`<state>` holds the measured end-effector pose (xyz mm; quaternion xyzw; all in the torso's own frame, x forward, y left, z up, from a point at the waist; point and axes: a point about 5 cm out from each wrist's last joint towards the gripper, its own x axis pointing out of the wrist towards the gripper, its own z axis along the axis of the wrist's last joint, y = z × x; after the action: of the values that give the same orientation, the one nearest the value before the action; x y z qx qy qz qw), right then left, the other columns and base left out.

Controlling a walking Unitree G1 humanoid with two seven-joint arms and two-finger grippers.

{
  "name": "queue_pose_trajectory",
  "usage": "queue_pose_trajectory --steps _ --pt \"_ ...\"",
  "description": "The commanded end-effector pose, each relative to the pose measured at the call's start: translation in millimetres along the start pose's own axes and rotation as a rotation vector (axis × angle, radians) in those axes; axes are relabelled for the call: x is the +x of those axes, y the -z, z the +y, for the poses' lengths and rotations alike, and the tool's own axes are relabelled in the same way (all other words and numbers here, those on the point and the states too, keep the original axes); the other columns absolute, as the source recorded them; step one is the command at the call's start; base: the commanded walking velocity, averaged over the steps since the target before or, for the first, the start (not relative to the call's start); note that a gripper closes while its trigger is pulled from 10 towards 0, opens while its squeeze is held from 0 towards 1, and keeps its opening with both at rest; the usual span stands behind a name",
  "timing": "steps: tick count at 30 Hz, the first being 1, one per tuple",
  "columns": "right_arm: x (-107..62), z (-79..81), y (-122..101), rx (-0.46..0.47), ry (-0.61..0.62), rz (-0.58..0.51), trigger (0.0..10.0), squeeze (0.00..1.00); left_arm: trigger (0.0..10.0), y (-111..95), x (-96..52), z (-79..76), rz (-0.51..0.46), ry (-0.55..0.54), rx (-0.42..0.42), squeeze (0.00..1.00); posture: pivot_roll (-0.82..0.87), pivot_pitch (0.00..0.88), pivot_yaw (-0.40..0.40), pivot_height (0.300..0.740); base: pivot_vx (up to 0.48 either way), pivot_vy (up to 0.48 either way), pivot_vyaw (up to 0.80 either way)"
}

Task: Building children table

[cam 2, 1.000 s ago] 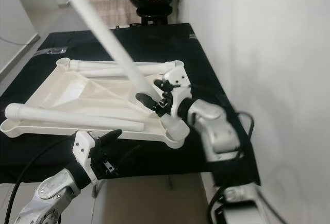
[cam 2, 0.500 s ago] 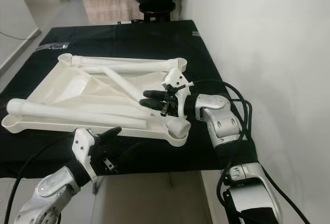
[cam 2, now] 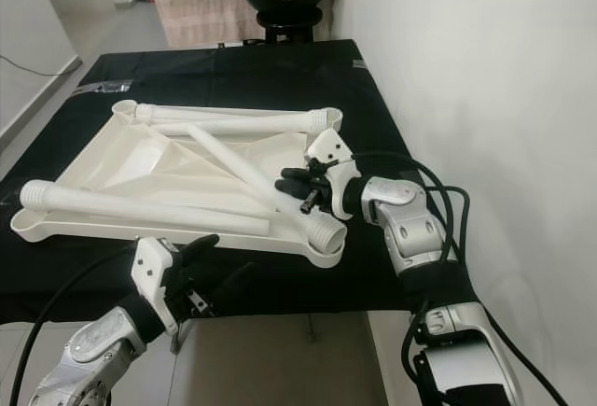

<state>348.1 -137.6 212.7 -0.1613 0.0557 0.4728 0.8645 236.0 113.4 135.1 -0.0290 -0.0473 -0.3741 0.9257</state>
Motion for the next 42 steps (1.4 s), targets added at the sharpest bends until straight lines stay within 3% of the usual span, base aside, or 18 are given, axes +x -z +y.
queue_pose_trajectory --steps 1,6,9,14,15,17,18,24,25,31,36,37,38,39,42 --pt "10.1 7.1 -9 0.001 -0.034 0.029 10.0 1.0 10.0 2 -2.0 1.7 0.016 -0.003 0.009 0.0 0.01 0.075 0.02 0.74 0.0 0.0 0.0" --pt "15.7 6.7 -11 0.0 -0.009 0.075 10.0 1.0 10.0 2 -1.6 1.3 0.02 0.001 0.015 0.0 0.01 0.073 0.018 0.74 0.0 0.0 0.0" --pt "38.2 4.8 -22 -0.03 0.072 0.285 10.0 1.0 10.0 2 -0.5 0.5 0.022 0.003 0.02 0.0 0.0 0.072 0.009 0.74 0.0 0.0 0.0" --pt "48.2 3.9 -27 -0.022 0.104 0.349 10.0 1.0 10.0 3 0.2 -0.2 0.02 0.001 0.018 0.0 0.0 0.071 0.0 0.74 0.0 0.0 0.0" --pt "51.3 1.1 -26 0.01 0.145 0.379 10.0 0.4 10.0 3 0.4 -0.5 0.018 -0.001 0.018 0.0 0.0 0.07 -0.006 0.74 0.0 0.0 0.0" --pt "51.3 1.1 -26 0.01 0.145 0.379 10.0 0.4 10.0 3 0.4 -0.5 0.018 -0.001 0.018 0.0 0.0 0.07 -0.006 0.74 0.0 0.0 0.0" --pt "52.6 -0.9 -19 0.081 0.188 0.47 10.0 0.0 10.0 3 1.0 -1.4 0.014 -0.006 0.017 0.0 0.0 0.072 -0.018 0.74 0.0 0.0 0.0" --pt "52.5 1.0 -9 0.157 0.209 0.554 10.0 0.0 10.0 3 1.6 -2.9 0.01 -0.011 0.017 0.0 0.0 0.073 -0.026 0.74 0.0 0.0 0.0" --pt "53.0 -1.5 0 0.169 0.256 0.584 10.0 0.0 10.0 3 1.9 -3.9 0.009 -0.011 0.018 0.0 -0.01 0.072 -0.031 0.74 0.0 0.0 0.0" --pt "51.9 -3.7 6 0.176 0.29 0.634 10.0 0.0 10.0 4 2.5 -5.1 0.008 -0.009 0.021 0.0 -0.01 0.071 -0.034 0.74 0.0 0.0 0.0" --pt "43.4 -7.5 21 0.132 0.315 0.74 10.0 0.0 10.0 4 3.1 -6.3 0.006 -0.01 0.021 0.0 -0.01 0.073 -0.04 0.74 0.0 0.0 0.0" --pt "42.1 -8.0 23 0.122 0.318 0.754 1.6 0.0 10.0 4 3.3 -6.5 0.005 -0.01 0.02 0.0 -0.01 0.073 -0.04 0.74 0.0 0.0 0.0" --pt "42.1 -8.0 23 0.122 0.318 0.754 1.6 0.0 10.0 4 3.3 -6.5 0.005 -0.01 0.02 0.0 -0.01 0.073 -0.04 0.74 0.0 0.0 0.0" --pt "41.6 -8.5 24 0.12 0.325 0.757 0.0 0.0 10.0 3 3.6 -6.5 0.004 -0.009 0.02 0.0 -0.01 0.075 -0.039 0.74 0.0 0.0 0.0" --pt "41.7 -8.6 23 0.129 0.331 0.749 0.0 0.0 10.0 3 3.9 -6.5 0.003 -0.01 0.02 0.0 -0.01 0.075 -0.038 0.74 0.0 0.0 0.0"
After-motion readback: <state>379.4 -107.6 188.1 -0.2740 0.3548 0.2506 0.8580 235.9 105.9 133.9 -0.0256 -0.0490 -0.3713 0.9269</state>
